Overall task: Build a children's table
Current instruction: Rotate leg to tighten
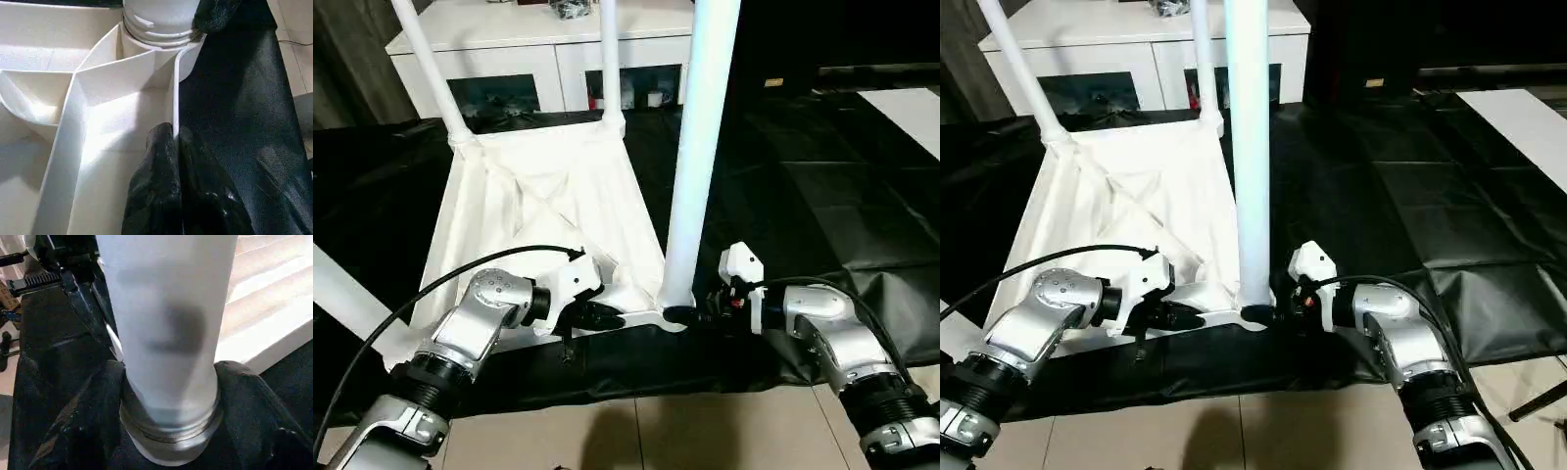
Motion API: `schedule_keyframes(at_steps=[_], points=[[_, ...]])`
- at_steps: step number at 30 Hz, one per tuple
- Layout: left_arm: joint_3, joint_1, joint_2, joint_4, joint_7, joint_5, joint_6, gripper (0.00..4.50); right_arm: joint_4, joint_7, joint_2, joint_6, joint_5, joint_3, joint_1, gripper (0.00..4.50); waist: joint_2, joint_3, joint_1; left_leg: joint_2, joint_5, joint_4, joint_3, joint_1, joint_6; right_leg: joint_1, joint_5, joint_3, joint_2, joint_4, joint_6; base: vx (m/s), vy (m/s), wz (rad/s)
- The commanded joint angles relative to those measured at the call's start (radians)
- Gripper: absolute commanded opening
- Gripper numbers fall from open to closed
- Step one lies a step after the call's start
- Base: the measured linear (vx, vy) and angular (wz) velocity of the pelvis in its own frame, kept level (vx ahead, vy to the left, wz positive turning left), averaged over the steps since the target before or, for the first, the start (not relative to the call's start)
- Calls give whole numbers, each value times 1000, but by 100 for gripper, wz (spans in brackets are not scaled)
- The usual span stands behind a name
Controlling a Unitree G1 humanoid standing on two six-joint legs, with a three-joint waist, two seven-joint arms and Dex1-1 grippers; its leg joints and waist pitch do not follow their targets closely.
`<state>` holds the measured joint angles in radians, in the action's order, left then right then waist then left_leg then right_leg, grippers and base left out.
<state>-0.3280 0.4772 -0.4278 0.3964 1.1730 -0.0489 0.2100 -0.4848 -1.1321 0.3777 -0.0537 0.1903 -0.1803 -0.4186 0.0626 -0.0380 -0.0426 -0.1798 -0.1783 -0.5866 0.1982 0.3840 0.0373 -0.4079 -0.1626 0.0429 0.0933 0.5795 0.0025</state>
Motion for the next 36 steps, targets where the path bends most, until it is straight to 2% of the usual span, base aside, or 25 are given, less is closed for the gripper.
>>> schedule_keyframes(at_steps=[1, 4, 6, 8, 10, 12, 13, 16, 17, 18, 19, 23, 24, 25, 26, 27, 29, 31, 32, 34, 35, 36], points=[[-18, -15, 6, 8, 0, 5, 9, 0, 6, -14, -17, 0, 10, -17, -2, 262, -15, 64, -4, -46, -205, 66, -16, -19, -85, 46, -162, -24, 43, -48, -264, 0, 0, 0], [-19, -12, 26, 28, -27, 13, 13, 0, -15, 55, -41, 8, -19, -15, 0, 260, -16, 62, -1, -46, -209, 66, -16, -19, -82, 44, -171, -25, 43, -49, -263, 0, 0, 0], [-20, -4, 45, 50, -54, 24, 8, 0, -31, 101, -58, 17, -37, -12, 0, 259, -17, 57, 3, -44, -261, 72, -18, -19, -60, 44, -248, -25, 45, -57, -246, 0, 0, 0], [-22, 12, 73, 83, -103, 44, 6, 0, -45, 160, -81, 18, -54, -7, 1, 259, -16, 54, 9, -44, -307, 76, -20, -22, -40, 38, -311, -26, 44, -65, -227, 0, 0, 0], [-16, 57, 142, 161, -228, 78, 11, 0, -66, 288, -130, 6, -84, 6, 0, 259, -18, 46, 14, -42, -374, 80, -22, -30, -11, 33, -409, -26, 44, -76, -198, 0, 0, 0], [-1, 107, 217, 239, -357, 102, 28, 0, -85, 422, -185, -19, -104, 24, -9, 258, -13, 39, 24, -36, -462, 83, -29, -40, 25, 25, -544, -21, 42, -93, -146, -26, 8, -2], [7, 126, 246, 265, -401, 104, 46, 0, -94, 482, -208, -29, -110, 36, -16, 258, -17, 40, 26, -33, -487, 81, -33, -47, 32, 22, -590, -19, 45, -100, -124, -80, 25, -6], [24, 186, 333, 343, -540, 122, 77, 0, -138, 675, -289, -67, -115, 84, -49, 257, -7, 39, 33, -28, -528, 80, -41, -50, 31, 16, -652, -8, 43, -114, -84, -36, 12, -3], [24, 186, 333, 343, -540, 122, 77, 0, -138, 675, -289, -67, -115, 84, -49, 257, -9, 40, 36, -27, -533, 82, -42, -49, 31, 18, -647, -6, 42, -115, -81, 0, 0, 0], [20, 203, 354, 369, -575, 139, 68, 0, -163, 744, -315, -69, -125, 98, -66, 257, -4, 39, 37, -27, -537, 85, -44, -44, 25, 22, -636, -3, 43, -117, -75, 0, 0, 0], [18, 208, 361, 380, -584, 146, 63, 0, -172, 766, -323, -68, -129, 102, -71, 257, -3, 40, 43, -28, -552, 86, -46, -48, 23, 21, -620, 1, 42, -121, -78, 0, 0, 0], [1, 204, 366, 386, -568, 165, 41, 0, -194, 816, -327, -44, -176, 88, -86, 257, -3, 40, 52, -27, -575, 89, -46, -47, 10, 21, -590, 1, 43, -124, -92, 0, 0, 0], [-1, 201, 364, 387, -558, 168, 34, 0, -198, 816, -331, -45, -174, 94, -87, 257, -1, 40, 53, -28, -574, 90, -47, -45, 7, 22, -587, 0, 45, -122, -95, 0, 0, 0], [-3, 198, 360, 389, -546, 169, 32, 0, -186, 793, -334, -40, -158, 100, -80, 257, -7, 40, 54, -29, -579, 91, -47, -44, 5, 21, -583, 0, 44, -124, -96, 0, 0, 0], [-4, 198, 358, 389, -542, 169, 32, 0, -181, 785, -334, -38, -152, 102, -78, 257, -4, 40, 52, -29, -581, 91, -47, -46, 5, 21, -583, -1, 45, -122, -97, 0, 0, 0], [-3, 196, 356, 389, -537, 168, 28, 0, -171, 772, -334, -32, -146, 104, -72, 292, -4, 41, 52, -29, -579, 91, -46, -45, 5, 21, -580, -2, 45, -122, -98, 0, 0, 0], [-4, 194, 350, 392, -529, 168, 21, 0, -145, 751, -335, -19, -123, 117, -62, 327, -4, 41, 51, -29, -571, 91, -44, -46, 1, 19, -578, -4, 47, -123, -102, 0, 0, 0], [-7, 192, 343, 396, -515, 172, 4, 0, -128, 735, -329, -16, -108, 126, -57, 337, -6, 42, 46, -29, -548, 91, -42, -43, -8, 21, -569, -8, 48, -122, -106, 0, 0, 0], [-7, 192, 341, 398, -510, 174, -8, 0, -126, 734, -325, -15, -108, 126, -57, 349, -7, 42, 47, -30, -535, 94, -43, -36, -11, 26, -556, -9, 49, -118, -108, 0, 0, 0], [-28, 166, 307, 369, -423, 167, -35, 0, -105, 671, -273, -18, -83, 149, -47, 370, -6, 43, 46, -31, -525, 96, -44, -33, -13, 29, -553, -9, 50, -118, -108, 0, 0, 0], [-38, 155, 292, 357, -387, 165, -36, 0, -96, 632, -249, -31, -68, 155, -41, 370, 1, 43, 45, -32, -523, 96, -43, -34, -14, 29, -539, -11, 50, -116, -114, 0, 0, 0], [-44, 149, 282, 350, -366, 165, -35, 0, -91, 608, -235, -40, -59, 158, -38, 375, -5, 45, 43, -34, -511, 95, -41, -32, -20, 32, -511, -14, 50, -114, -125, 0, 0, 0]])
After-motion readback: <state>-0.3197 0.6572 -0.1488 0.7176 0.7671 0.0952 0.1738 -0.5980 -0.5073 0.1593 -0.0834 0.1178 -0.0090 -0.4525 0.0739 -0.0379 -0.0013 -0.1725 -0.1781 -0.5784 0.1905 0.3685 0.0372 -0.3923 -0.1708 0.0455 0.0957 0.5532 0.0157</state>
